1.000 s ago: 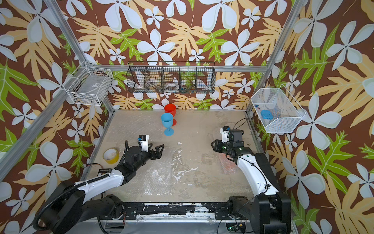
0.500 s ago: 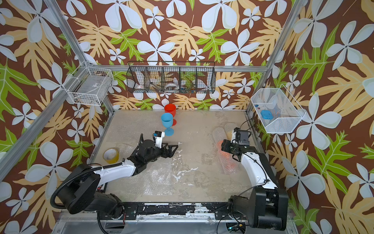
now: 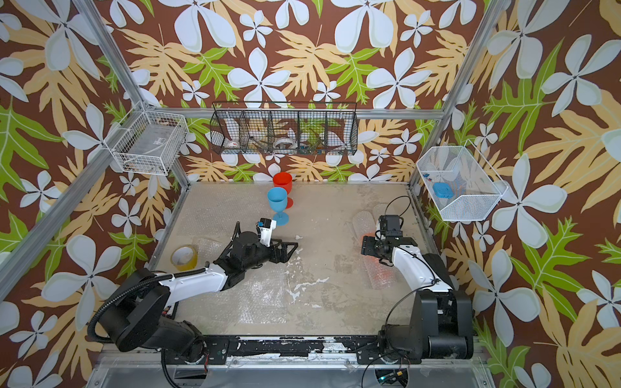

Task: Unpack wine glasses from bubble wrap
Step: Move the bubble wrap to the center of the board.

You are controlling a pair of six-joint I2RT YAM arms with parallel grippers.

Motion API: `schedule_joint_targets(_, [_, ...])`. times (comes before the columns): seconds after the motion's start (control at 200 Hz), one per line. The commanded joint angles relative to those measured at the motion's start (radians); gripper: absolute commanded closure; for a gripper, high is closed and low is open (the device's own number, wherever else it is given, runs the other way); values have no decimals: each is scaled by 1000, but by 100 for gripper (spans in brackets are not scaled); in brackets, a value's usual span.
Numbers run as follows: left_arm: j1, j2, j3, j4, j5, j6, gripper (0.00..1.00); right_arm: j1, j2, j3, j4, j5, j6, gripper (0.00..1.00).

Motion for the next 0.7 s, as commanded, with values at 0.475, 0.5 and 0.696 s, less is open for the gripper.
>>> schedule_joint_targets(0.475, [-4, -6, 18, 2, 22, -4, 7, 65, 98, 17, 16, 58, 0, 26])
schedule_joint_targets(0.5, [-3, -5, 18, 3, 23, -4, 7, 66, 99, 16, 17, 49, 1, 27])
schedule_joint_targets(0.696, [-11, 26, 40, -1, 43, -11, 7, 86, 79, -19, 72, -122, 33, 33])
